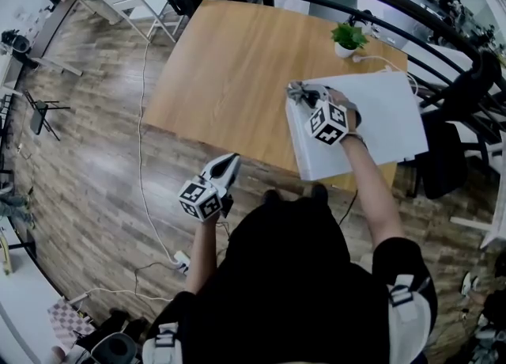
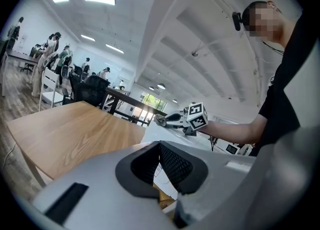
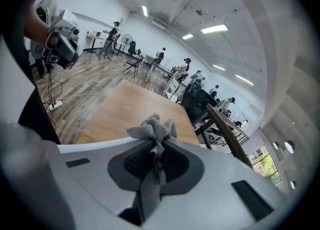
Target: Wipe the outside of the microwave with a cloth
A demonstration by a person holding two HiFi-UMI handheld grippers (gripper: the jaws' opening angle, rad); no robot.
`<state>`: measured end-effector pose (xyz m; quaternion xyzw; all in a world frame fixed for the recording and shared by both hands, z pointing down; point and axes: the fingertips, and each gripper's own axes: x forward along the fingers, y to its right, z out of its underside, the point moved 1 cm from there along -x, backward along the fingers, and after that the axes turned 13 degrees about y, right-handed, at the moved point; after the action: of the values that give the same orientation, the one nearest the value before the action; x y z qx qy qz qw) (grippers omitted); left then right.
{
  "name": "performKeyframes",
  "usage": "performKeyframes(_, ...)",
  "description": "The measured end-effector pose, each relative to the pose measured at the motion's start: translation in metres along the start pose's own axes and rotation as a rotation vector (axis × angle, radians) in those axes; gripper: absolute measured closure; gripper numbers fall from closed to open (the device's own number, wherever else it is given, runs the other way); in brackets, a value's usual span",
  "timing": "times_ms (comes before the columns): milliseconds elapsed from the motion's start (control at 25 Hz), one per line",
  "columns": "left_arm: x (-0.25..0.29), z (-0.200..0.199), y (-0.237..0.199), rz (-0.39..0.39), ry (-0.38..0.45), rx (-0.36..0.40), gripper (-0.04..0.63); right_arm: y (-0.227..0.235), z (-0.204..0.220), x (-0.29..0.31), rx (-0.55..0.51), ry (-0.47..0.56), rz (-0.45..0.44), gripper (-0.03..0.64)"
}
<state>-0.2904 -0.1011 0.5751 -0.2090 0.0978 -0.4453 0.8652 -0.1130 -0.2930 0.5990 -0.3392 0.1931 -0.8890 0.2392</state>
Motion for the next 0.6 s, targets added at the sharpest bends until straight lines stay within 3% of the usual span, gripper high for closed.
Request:
performKeyframes(160,0.001,-0.002,0.0,0.01,-0.002,-0.004,0.592,-0.003,-0.003,-0.004,-0.009,0.011,0.008,0.586)
performKeyframes(600,0.023,0.002,0.013,0.026,-0.012,0.007,0.592,0.014,-0.001,-0.052,0.094,0.13,0.06,0.584)
